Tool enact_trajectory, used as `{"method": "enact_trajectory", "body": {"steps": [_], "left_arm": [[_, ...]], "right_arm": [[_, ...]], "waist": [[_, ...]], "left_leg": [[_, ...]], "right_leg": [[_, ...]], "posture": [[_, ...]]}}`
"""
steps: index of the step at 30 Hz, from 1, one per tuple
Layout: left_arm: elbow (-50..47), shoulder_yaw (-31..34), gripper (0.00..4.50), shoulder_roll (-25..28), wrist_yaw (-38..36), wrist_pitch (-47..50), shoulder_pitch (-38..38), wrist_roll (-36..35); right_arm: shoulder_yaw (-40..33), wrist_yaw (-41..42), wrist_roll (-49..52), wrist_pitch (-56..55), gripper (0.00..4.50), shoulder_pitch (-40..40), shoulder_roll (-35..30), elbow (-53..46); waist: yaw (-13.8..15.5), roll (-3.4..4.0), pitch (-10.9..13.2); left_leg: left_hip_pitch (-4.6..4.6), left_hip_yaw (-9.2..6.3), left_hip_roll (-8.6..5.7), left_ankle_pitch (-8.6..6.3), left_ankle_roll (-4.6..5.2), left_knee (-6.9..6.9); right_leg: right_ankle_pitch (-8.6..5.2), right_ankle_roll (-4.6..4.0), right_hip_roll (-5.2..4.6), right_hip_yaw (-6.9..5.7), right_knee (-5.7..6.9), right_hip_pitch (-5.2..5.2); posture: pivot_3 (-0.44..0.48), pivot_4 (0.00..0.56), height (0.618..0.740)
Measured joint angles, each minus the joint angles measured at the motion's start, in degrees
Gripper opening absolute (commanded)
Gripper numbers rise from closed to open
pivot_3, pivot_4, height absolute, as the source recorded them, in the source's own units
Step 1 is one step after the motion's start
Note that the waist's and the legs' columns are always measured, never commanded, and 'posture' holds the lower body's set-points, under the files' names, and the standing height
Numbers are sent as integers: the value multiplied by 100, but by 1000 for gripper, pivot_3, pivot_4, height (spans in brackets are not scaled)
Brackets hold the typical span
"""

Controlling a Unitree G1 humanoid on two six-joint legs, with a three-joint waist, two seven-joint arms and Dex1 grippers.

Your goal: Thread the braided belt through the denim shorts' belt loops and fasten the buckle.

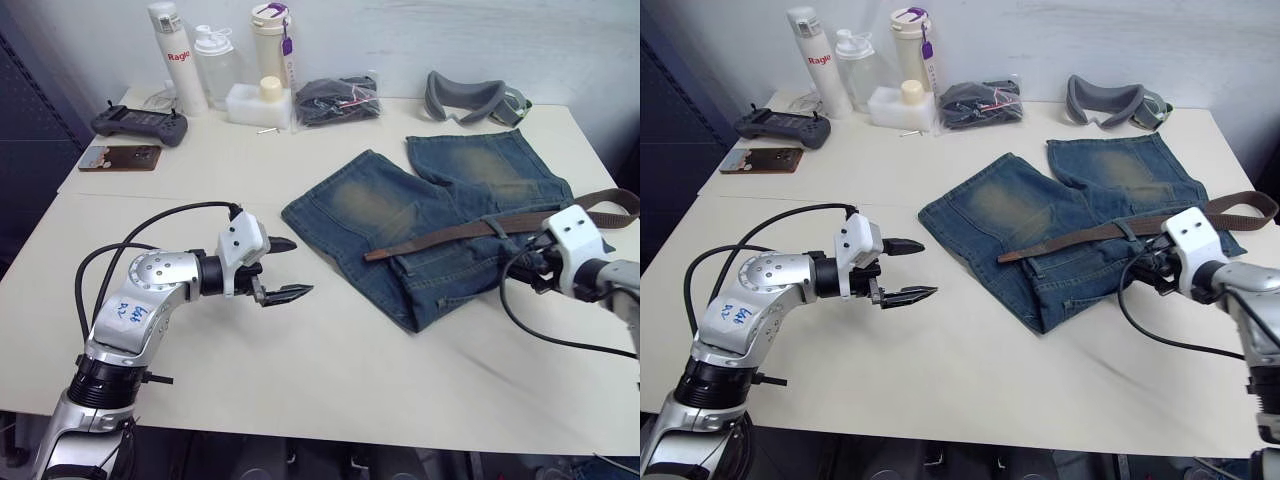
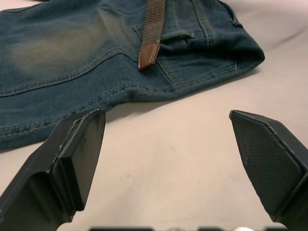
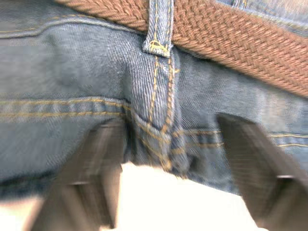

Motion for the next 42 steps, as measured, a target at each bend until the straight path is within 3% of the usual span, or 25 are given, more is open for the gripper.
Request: {"method": "enact_trajectory", "body": {"steps": [6, 12, 17, 24, 27, 34, 42], "left_arm": [[178, 4, 4500, -168, 38, 15, -128, -39], [187, 44, 4500, -160, 123, 94, -134, -38], [173, 81, 4500, -142, 274, 124, -118, -24], [133, 112, 4500, -134, 426, 190, -45, -25], [125, 118, 4500, -130, 481, 214, -25, -25], [34, 121, 4500, -133, 567, 249, 1, -25], [206, 41, 4500, -204, 573, 182, -124, 13]], "right_arm": [[-991, -84, 1631, 1677, 4432, -552, 838, -1180], [-1871, -1551, 2809, 3869, 4432, -837, 2920, -1305], [-2758, -2683, 2850, 4360, 4432, -1384, 4137, -887], [-3013, -3166, 2802, 4173, 4432, -1773, 4504, -282], [-2887, -3235, 2730, 3957, 3724, -1804, 4577, -7], [-2546, -3099, 2610, 3300, 144, -1712, 4494, 263], [-2660, -2806, 3123, 3402, 57, -1798, 4028, 250]], "waist": [[-102, -6, -2], [-128, -2, 1], [-141, -1, 1], [-153, 0, 2], [-155, 0, 2], [-155, 0, 2], [-147, 3, 3]], "left_leg": [[3, -9, 12, 2, -4, -3], [-3, -7, 6, 6, -9, -4], [-3, -4, 5, 7, -10, -8], [-3, 3, 4, 7, -9, -11], [-3, 5, 4, 7, -8, -11], [-3, 7, 4, 8, -8, -14], [-6, 7, 4, 7, -7, -14]], "right_leg": [[-4, -9, 13, -3, 4, 2], [-3, -9, 6, -3, 10, -4], [-4, -10, 7, -1, 14, -9], [-5, -11, 7, 4, 16, -15], [-5, -11, 8, 5, 17, -16], [-5, -12, 8, 7, 18, -19], [-5, -12, 7, 8, 17, -21]], "posture": [[0, 150, 683], [0, 150, 683], [0, 150, 683], [0, 150, 683], [0, 150, 683], [0, 150, 683], [0, 150, 683]]}}
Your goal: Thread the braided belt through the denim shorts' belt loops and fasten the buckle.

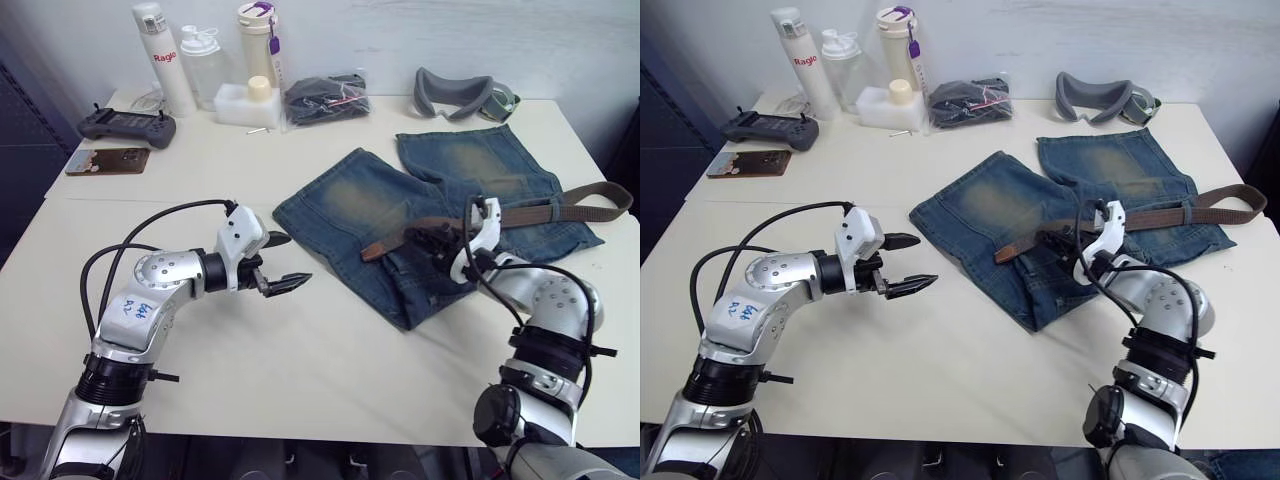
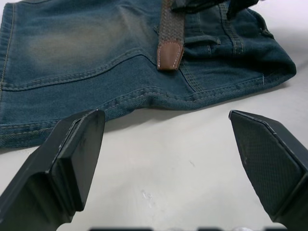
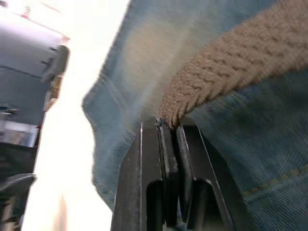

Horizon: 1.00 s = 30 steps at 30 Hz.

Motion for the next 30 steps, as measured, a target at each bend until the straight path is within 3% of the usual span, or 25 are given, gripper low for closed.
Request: {"method": "enact_trajectory", "body": {"steps": [6, 11, 19, 28, 30], "left_arm": [[25, -4, 4500, 0, -2, -61, -88, 46], [193, -54, 4500, -13, -36, -87, -145, 74], [217, -91, 4500, -13, -99, -185, -160, 90], [255, -263, 4500, -221, -113, -425, -174, 220], [428, -648, 4500, -233, -182, -997, -238, 616]], "right_arm": [[-204, 203, 421, 298, 57, -19, -866, 12], [-165, 331, 485, 490, 57, 109, -1110, 178], [253, 473, 412, 235, 57, 349, -967, 465], [514, 198, 453, 171, 57, 636, -142, 6], [549, 97, 448, 89, 787, 730, -45, -182]], "waist": [[5, 0, 0], [-6, 0, 0], [2, 0, 0], [-5, 0, 0], [1, 0, 0]], "left_leg": [[1, 0, 0, -3, 5, 0], [2, 2, 2, -2, 6, -5], [2, 3, 1, 0, 8, -6], [6, 3, 1, 4, 1, -18], [7, 5, 0, 5, -1, -20]], "right_leg": [[0, 0, 0, 0, -3, 2], [0, -1, 2, 1, -3, 0], [0, 0, 1, 1, -5, 1], [0, 0, 2, 3, -7, 1], [0, 0, 2, 3, -8, 1]], "posture": [[0, 150, 683], [0, 150, 683], [0, 150, 683], [0, 150, 683], [0, 150, 683]]}}
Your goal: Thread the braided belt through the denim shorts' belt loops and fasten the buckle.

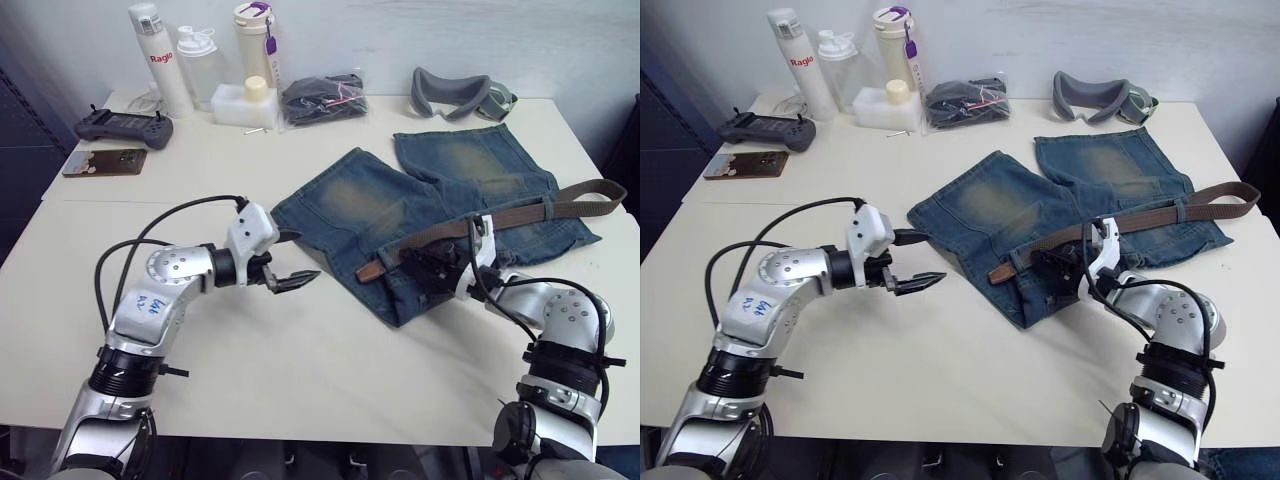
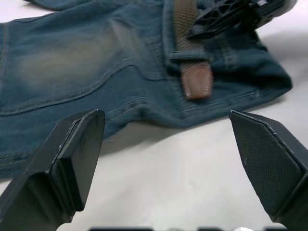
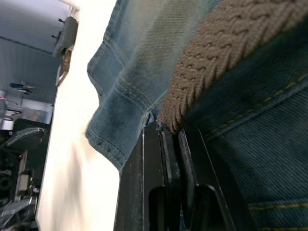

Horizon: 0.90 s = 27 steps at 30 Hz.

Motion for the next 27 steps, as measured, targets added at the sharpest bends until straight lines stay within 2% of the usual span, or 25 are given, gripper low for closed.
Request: {"method": "enact_trajectory", "body": {"steps": [2, 3, 6, 10, 12, 14, 17, 20, 27], "left_arm": [[175, -334, 4500, -73, -53, -688, -45, 389], [258, -396, 4500, -163, -36, -859, -89, 494], [790, -639, 4500, -658, 201, -1680, -481, 963], [1465, -864, 4500, -1220, 524, -2287, -789, 1407], [1761, -1092, 4500, -1333, 632, -2621, -862, 1727], [2072, -1418, 4500, -1399, 739, -3016, -902, 2167], [2512, -1571, 4500, -1689, 1021, -3260, -908, 2509], [2866, -1710, 4500, -1758, 1311, -3632, -1110, 2903], [3154, -1503, 4500, -1861, 1583, -3498, -1242, 3037]], "right_arm": [[-39, -85, 47, 43, 1324, 74, 18, -77], [-67, -107, 57, 57, 1947, 106, 14, -90], [-80, -196, 161, 216, 3265, 216, -276, -407], [-196, -303, 210, 433, 3265, 595, -867, -1067], [-197, -329, 217, 480, 3265, 759, -933, -1310], [-236, -396, 231, 497, 3265, 918, -933, -1446], [-380, -567, 276, 488, 3265, 970, -801, -1553], [-411, -698, 274, 383, 3265, 1087, -785, -1712], [-512, -840, 353, 311, 3265, 1327, -704, -1886]], "waist": [[-2, 0, 0], [5, 1, 0], [40, 1, 0], [53, 1, 0], [38, 1, 0], [9, 1, 0], [19, 1, 0], [35, 1, 0], [32, 1, 0]], "left_leg": [[0, 3, 0, 0, 0, -4], [0, 3, -1, 0, 0, -6], [-4, 1, -3, 4, 6, -4], [-5, 1, -6, -12, 35, -8], [-2, 4, -6, -11, 34, -15], [4, 6, -6, -6, 35, -31], [3, 2, -6, 5, 35, -37], [3, -1, -6, 5, 36, -36], [2, -3, -8, 5, 36, -40]], "right_leg": [[0, 0, 0, 2, -1, -1], [0, 0, -1, 2, -1, -2], [1, 0, -5, 1, 0, -5], [1, 2, -8, 1, -7, -3], [1, 2, -6, 2, -8, -4], [1, 2, -3, 3, -9, -5], [1, 2, -3, 2, -5, -9], [1, 2, -5, 0, -7, -7], [1, 2, -6, -1, -7, -7]], "posture": [[0, 150, 683], [0, 150, 683], [0, 150, 683], [0, 150, 683], [0, 150, 683], [0, 150, 683], [0, 150, 683], [0, 150, 683], [0, 150, 683]]}}
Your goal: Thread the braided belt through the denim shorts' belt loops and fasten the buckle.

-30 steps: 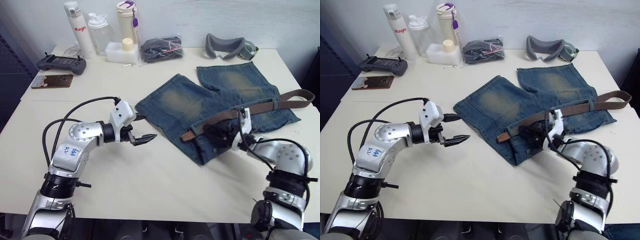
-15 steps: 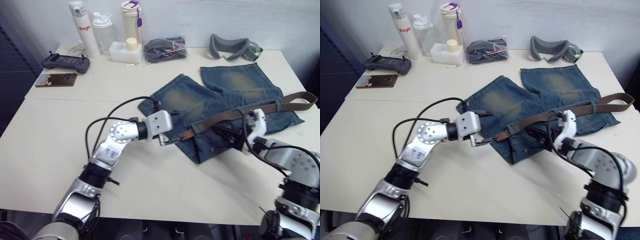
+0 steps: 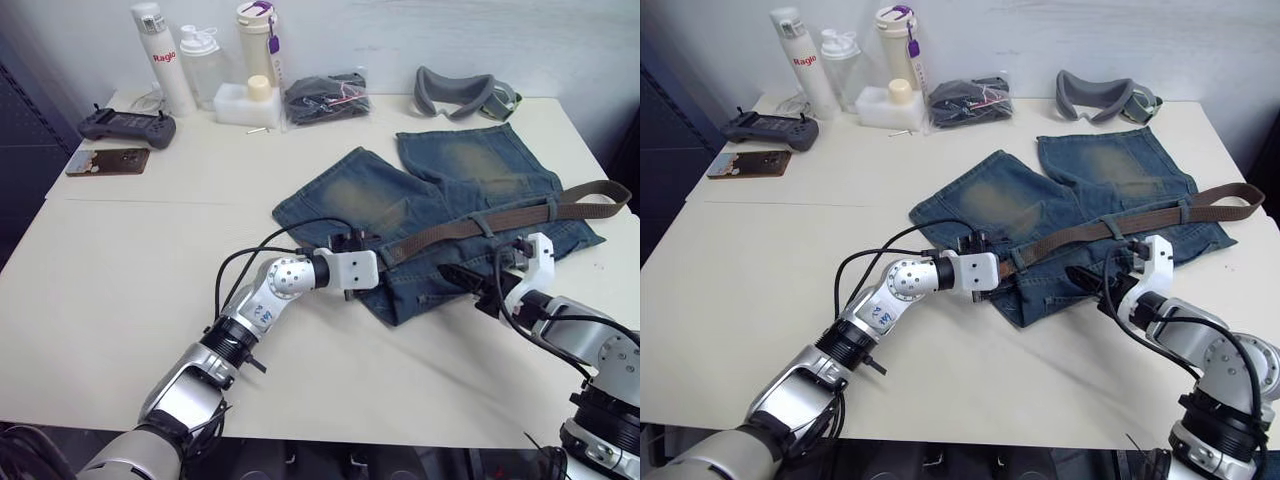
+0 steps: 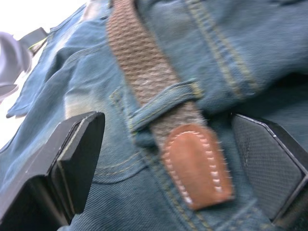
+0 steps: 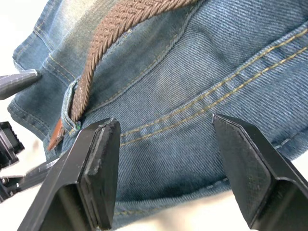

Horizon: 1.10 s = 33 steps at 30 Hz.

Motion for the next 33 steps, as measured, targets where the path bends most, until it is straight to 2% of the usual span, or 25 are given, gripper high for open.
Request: {"method": "enact_trajectory", "body": {"steps": [3, 4, 11, 13, 14, 16, 19, 21, 25, 27, 30, 33], "left_arm": [[-81, 54, 3738, 13, -61, 120, 75, -28], [-103, 63, 3336, 18, -87, 165, 110, -46], [-461, 176, 27, 199, -333, 364, 278, -69], [-706, 202, 8, 262, -397, 465, 384, -70], [-796, 206, 0, 295, -423, 506, 429, -70], [-1033, 261, 0, 383, -489, 684, 538, -79], [-1411, 389, 0, 559, -585, 963, 688, -101], [-1761, 496, 0, 724, -678, 1199, 786, -119], [-2334, 806, 0, 1054, -827, 1779, 1134, -227], [-2832, 1019, 0, 1405, -1061, 2273, 1513, -387], [-3525, 1847, 0, 2102, -1536, 3035, 2508, -1039], [-3778, 2482, 0, 2489, -1723, 3385, 3015, -1451]], "right_arm": [[13, -56, 1, -68, 3312, 33, 49, -36], [42, -66, -1, -83, 3312, 50, 53, -55], [478, 194, -305, -658, 3312, 19, -296, -107], [685, 405, -527, -1018, 3312, -102, -505, -23], [813, 509, -671, -1181, 2784, -123, -605, 43], [1420, 815, -1250, -1700, 2200, -5, -920, 198], [2307, 1173, -2160, -2543, 607, 168, -1202, 512], [2770, 1388, -2650, -3039, 85, 167, -1383, 672], [2901, 1564, -2905, -3360, 85, 191, -1281, 885], [2902, 1650, -2957, -3417, 85, 174, -1232, 950], [2927, 1828, -2973, -3425, 85, 92, -1193, 1044], [2958, 1943, -3011, -3416, 85, 11, -1192, 1150]], "waist": [[-9, 0, 0], [-7, 0, 0], [-10, 0, 0], [-17, 0, 0], [-13, 0, 0], [-12, 0, 0], [-25, 0, 0], [-28, -18, -11], [-23, -65, -39], [-51, -77, -44], [-110, -81, -48], [-130, -92, -60]], "left_leg": [[2, 1, 0, 1, -1, 2], [2, 0, 0, 1, -1, 2], [0, 1, -1, 16, -26, 2], [2, 2, -1, 18, -30, 0], [2, 2, -1, 18, -31, 0], [4, 1, -1, 19, -32, -3], [6, 6, -1, 21, -33, -1], [26, 5, 0, 22, -35, -1], [76, 3, 5, 8, -37, -15], [93, -1, 10, -5, -42, -19], [104, -10, 18, -6, -70, -22], [117, -21, 21, -21, -69, -25]], "right_leg": [[0, 0, -1, 1, 1, 1], [0, 0, -1, 1, 2, 1], [0, 0, -1, 0, 1, 0], [0, 0, 0, 0, 0, 0], [0, 0, 1, 0, 0, 0], [0, -1, 2, 0, -1, 1], [0, -1, 3, 1, 0, 1], [0, -1, 3, 1, 1, 17], [-2, -3, 4, 2, -10, 67], [-6, -10, 7, 3, -17, 84], [-22, -32, 10, -7, -13, 92], [-27, -40, 11, -16, -13, 104]], "posture": [[0, 150, 683], [0, 150, 683], [0, 150, 683], [0, 150, 683], [0, 150, 683], [0, 150, 683], [0, 150, 683], [0, 150, 683], [0, 150, 683], [0, 150, 683], [0, 150, 683], [0, 150, 683]]}}
